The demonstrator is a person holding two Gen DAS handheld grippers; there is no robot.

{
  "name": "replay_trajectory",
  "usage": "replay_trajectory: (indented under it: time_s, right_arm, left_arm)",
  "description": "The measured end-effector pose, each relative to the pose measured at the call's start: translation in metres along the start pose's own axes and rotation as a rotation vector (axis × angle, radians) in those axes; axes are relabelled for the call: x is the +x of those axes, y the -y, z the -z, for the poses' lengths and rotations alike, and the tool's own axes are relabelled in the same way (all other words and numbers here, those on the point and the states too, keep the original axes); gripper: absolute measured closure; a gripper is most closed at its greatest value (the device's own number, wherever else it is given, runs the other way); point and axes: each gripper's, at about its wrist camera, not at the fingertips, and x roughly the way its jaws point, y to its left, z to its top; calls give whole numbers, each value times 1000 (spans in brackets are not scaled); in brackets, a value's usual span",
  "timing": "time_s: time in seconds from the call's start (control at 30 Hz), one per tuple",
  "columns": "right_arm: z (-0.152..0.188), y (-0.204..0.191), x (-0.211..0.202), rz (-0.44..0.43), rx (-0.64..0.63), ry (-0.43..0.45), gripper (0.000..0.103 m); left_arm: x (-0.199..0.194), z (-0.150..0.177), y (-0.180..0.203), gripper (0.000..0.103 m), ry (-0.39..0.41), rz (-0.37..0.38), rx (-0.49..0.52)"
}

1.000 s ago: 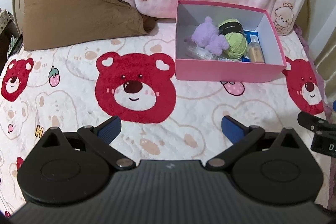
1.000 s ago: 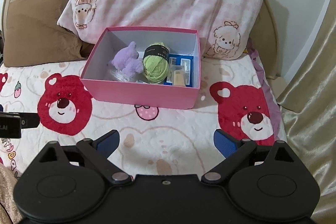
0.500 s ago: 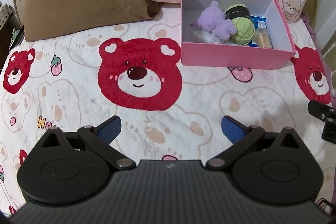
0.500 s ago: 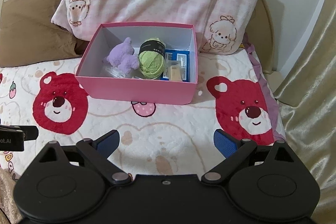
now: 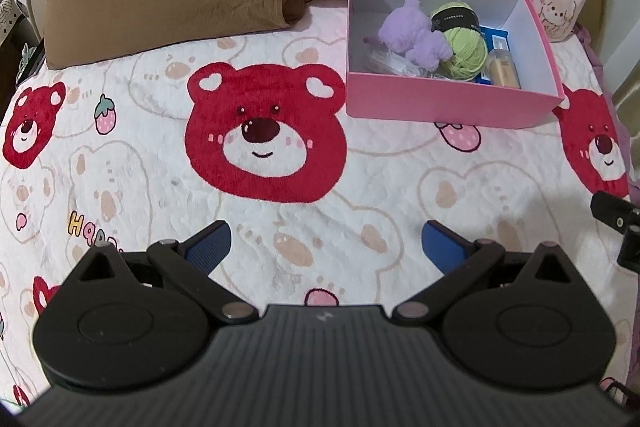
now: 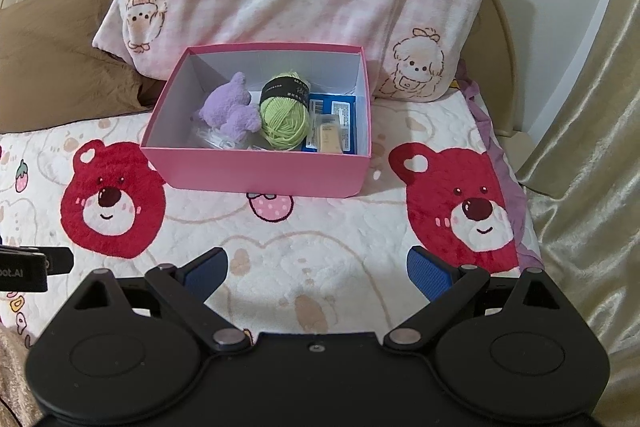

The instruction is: Organize objects

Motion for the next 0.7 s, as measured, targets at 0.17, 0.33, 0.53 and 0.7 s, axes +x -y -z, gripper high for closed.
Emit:
replay_trajectory:
  time_s: [0.17,0.33,0.53,0.7]
  right_arm:
    - [2,0,-2,5,-1,0,5]
    - [3,-1,-1,14,-4,-5,5]
    - [3,-1,0,15,-6,-8,5]
    - [2,0,-1,18,-2,-6,5]
  left_arm:
    - [1,0,-2,0,-5,-8,-3]
    - [0,-1,-1,0,3,-18,6]
    - [-2,-2,0,0,3,-12,14]
    - [-3,-3,-1,0,2,-8,18]
